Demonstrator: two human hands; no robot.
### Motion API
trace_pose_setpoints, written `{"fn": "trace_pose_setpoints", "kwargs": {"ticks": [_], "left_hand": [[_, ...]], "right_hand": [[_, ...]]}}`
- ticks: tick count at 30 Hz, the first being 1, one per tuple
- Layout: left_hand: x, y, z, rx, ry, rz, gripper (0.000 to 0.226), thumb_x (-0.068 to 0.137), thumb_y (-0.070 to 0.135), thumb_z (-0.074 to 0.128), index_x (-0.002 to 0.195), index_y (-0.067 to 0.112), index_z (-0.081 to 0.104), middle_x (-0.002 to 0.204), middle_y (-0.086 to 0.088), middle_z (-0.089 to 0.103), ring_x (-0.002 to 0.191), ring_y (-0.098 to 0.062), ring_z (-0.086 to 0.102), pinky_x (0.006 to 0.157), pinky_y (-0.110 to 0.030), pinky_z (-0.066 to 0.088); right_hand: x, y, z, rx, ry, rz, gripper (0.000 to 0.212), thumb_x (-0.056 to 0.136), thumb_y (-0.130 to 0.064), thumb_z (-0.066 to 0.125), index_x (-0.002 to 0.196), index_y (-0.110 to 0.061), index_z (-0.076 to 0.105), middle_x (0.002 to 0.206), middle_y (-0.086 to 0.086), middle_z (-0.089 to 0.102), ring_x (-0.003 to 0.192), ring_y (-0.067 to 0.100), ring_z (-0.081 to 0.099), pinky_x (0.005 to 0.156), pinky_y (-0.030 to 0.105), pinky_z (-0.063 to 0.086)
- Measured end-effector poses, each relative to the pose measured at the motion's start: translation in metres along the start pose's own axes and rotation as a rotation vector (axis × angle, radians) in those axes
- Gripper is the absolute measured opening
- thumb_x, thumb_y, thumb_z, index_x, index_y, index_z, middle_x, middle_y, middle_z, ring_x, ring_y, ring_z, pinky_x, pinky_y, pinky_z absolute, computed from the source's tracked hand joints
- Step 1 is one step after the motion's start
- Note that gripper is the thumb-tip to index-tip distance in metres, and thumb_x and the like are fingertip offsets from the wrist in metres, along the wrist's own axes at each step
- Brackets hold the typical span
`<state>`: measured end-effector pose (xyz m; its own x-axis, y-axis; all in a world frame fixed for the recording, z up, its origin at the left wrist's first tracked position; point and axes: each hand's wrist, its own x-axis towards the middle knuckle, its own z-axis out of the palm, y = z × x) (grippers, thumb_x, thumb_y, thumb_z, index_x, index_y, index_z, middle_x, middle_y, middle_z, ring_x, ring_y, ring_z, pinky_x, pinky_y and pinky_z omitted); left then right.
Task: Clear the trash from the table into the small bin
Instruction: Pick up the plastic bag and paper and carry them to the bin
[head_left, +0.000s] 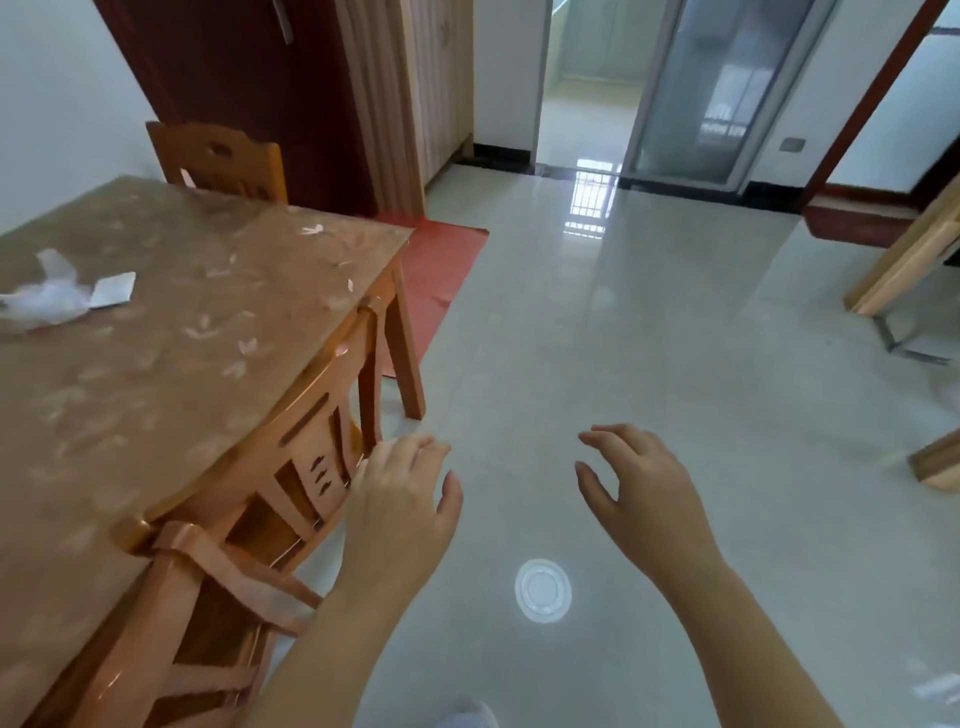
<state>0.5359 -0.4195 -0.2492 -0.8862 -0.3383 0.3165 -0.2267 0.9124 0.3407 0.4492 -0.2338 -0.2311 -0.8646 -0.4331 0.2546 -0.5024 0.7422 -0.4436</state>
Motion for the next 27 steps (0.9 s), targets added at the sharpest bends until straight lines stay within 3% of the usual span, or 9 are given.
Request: {"fn": "trace_pose_setpoints", "kwargs": {"ticks": [7,16,20,24,27], "left_hand": [[0.088,0.013,0.049,0.003,-0.029,-0.081,0.024,0.072,0.014,0.073,0.095,0.009,0.067,0.094,-0.007,0.069,0.088,-0.025,0.063,0.073,-0.038,0.051],[0.249,0.044,0.093,-0.025,0.124,-0.254,0.022,0.081,0.013,0.065,0.102,0.007,0.065,0.104,-0.009,0.066,0.099,-0.027,0.058,0.080,-0.040,0.046],[0.286,0.033,0.102,0.001,0.206,-0.354,0.014,0.079,0.010,0.066,0.092,0.006,0.067,0.097,-0.009,0.068,0.091,-0.031,0.061,0.075,-0.042,0.048],[0.314,-0.001,0.111,0.055,0.247,-0.443,0.025,0.079,0.023,0.050,0.091,0.008,0.067,0.094,-0.008,0.068,0.085,-0.031,0.062,0.074,-0.041,0.048],[0.345,-0.037,0.116,0.082,0.270,-0.521,0.024,0.076,0.018,0.055,0.092,0.006,0.067,0.095,-0.009,0.068,0.085,-0.032,0.063,0.073,-0.040,0.049]], "right_hand": [[0.114,0.047,0.034,0.076,-0.086,-0.084,0.021,0.077,-0.011,0.068,0.097,-0.007,0.065,0.099,0.009,0.069,0.091,0.030,0.063,0.076,0.040,0.051],[0.311,0.116,0.033,0.068,-0.146,-0.262,0.023,0.081,-0.016,0.063,0.103,-0.010,0.063,0.106,0.007,0.066,0.098,0.028,0.059,0.079,0.035,0.047],[0.379,0.113,0.049,0.083,-0.192,-0.355,0.023,0.083,-0.018,0.061,0.104,-0.010,0.062,0.108,0.007,0.065,0.102,0.027,0.058,0.083,0.037,0.046],[0.427,0.094,0.087,0.139,-0.308,-0.458,0.024,0.083,-0.018,0.060,0.106,-0.011,0.061,0.111,0.006,0.064,0.105,0.026,0.055,0.087,0.036,0.045],[0.470,0.074,0.120,0.140,-0.375,-0.528,0.025,0.083,-0.018,0.060,0.107,-0.011,0.061,0.110,0.007,0.064,0.105,0.028,0.055,0.089,0.039,0.045]]}}
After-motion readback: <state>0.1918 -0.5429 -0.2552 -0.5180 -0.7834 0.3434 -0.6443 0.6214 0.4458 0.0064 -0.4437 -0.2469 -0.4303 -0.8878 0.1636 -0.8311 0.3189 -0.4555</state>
